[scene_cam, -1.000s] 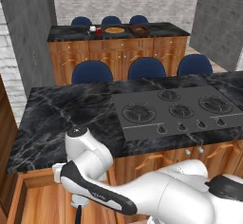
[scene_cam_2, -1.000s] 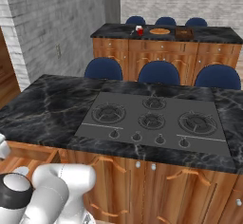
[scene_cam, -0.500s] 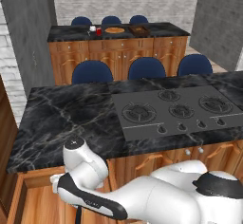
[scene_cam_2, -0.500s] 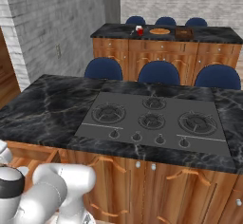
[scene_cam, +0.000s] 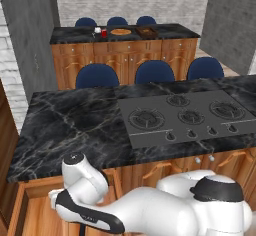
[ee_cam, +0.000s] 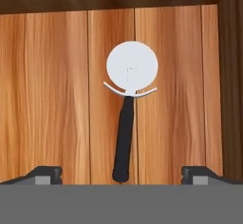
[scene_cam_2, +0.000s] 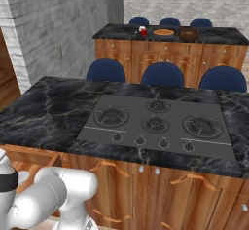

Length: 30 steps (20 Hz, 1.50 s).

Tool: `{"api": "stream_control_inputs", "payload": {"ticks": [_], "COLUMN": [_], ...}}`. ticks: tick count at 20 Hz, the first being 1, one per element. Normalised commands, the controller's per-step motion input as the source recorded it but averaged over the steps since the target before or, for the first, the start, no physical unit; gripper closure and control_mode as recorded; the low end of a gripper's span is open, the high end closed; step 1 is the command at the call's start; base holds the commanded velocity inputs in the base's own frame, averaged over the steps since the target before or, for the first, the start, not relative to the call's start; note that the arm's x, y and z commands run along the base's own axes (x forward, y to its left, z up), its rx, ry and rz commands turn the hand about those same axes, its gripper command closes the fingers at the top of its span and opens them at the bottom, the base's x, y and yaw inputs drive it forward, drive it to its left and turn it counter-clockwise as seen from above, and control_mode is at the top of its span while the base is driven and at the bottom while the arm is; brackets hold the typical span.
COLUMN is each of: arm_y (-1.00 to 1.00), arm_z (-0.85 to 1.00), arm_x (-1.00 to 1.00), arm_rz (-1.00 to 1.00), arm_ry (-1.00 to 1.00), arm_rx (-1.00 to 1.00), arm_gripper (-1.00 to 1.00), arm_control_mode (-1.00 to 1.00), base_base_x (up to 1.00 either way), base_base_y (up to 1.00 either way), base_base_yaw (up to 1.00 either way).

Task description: Take the pizza cutter from the drawer on the left and place it on the dining counter for cutting.

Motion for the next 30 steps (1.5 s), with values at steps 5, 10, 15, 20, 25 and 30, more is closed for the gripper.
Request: {"api": "stream_control_inputs", "payload": {"ticks": [5,10,15,20,25,30], "arm_y": [0.14,0.00,0.00,-0.08,-0.09,0.00], "arm_z": [-0.17,-0.11,-0.16,-0.31,-0.28,-0.24], "arm_x": [0.01,0.00,0.00,0.00,0.00,0.00], "arm_rz": [0.01,0.04,0.01,0.00,0.00,0.00], "arm_ry": [0.00,0.00,0.00,0.00,0.00,0.02], "arm_rx": [0.00,0.00,0.00,0.00,0.00,0.00], "arm_gripper": [-1.00,-1.00,-1.00,-1.00,-1.00,-1.00], "arm_control_mode": [-1.00,-1.00,-1.00,-1.00,-1.00,-1.00], "base_base_x": [0.00,0.00,0.00,0.00,0.00,0.00], "base_base_y": [0.00,0.00,0.00,0.00,0.00,0.00], "base_base_yaw": [0.00,0.00,0.00,0.00,0.00,0.00]}}
